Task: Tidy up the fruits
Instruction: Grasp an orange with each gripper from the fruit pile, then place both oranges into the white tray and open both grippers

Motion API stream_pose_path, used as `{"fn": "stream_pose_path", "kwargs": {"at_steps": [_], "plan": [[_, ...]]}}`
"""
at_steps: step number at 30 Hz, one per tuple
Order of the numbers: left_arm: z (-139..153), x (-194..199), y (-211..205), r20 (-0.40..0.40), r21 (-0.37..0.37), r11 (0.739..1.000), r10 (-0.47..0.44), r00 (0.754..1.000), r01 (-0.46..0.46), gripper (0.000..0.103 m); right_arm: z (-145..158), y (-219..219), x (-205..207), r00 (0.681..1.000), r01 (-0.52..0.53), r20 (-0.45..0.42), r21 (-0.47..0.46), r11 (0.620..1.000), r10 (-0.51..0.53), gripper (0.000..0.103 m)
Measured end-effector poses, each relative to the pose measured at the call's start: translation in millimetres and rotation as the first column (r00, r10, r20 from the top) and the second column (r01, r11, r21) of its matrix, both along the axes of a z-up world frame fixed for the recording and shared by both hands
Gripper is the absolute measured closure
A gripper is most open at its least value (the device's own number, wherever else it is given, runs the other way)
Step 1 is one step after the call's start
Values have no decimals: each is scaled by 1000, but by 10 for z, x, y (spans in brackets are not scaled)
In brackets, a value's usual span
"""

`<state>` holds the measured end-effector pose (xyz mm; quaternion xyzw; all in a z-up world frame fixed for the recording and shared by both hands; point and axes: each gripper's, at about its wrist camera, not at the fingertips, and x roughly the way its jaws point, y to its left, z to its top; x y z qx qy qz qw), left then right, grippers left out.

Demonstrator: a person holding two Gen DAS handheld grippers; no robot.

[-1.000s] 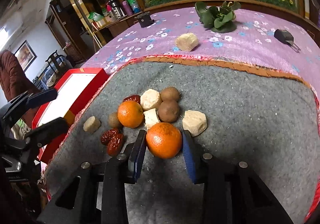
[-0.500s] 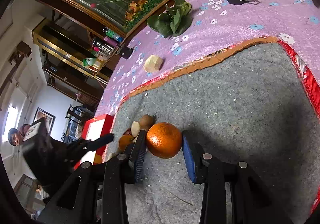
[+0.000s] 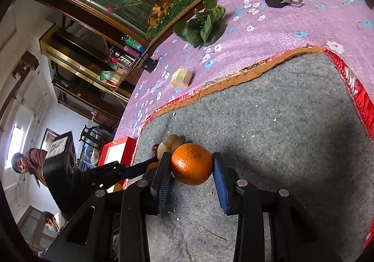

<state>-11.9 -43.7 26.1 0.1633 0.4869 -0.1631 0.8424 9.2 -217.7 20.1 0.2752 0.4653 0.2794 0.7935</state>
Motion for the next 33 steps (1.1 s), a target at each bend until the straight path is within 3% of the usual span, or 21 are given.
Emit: {"fn": "stream_pose_path", "kwargs": {"at_steps": [6, 11, 18, 23, 29, 33], "plan": [[93, -66, 108, 25, -76, 996, 37, 999, -35, 73, 23, 26, -6, 1000, -4, 20, -3, 1000, 4, 67], [354, -329, 269, 125, -125, 989, 97, 987, -81, 73, 44, 67, -24, 999, -16, 50, -11, 1000, 16, 67], [624, -921, 831, 235, -182, 957, 265, 935, -225, 73, 85, 179, -57, 992, -32, 118, -65, 997, 40, 67], [606, -1260, 1315, 260, -176, 926, 371, 892, -334, 73, 118, 338, -142, 983, -37, 172, -128, 991, 59, 67], [450, -1461, 1865, 228, -200, 874, 482, 846, -443, 73, 316, 1102, -426, 954, -199, 200, -126, 972, 221, 68], [378, -1550, 2130, 211, -224, 840, 536, 817, -494, 73, 496, 1833, -681, 897, -352, 239, -125, 928, 373, 68]]}}
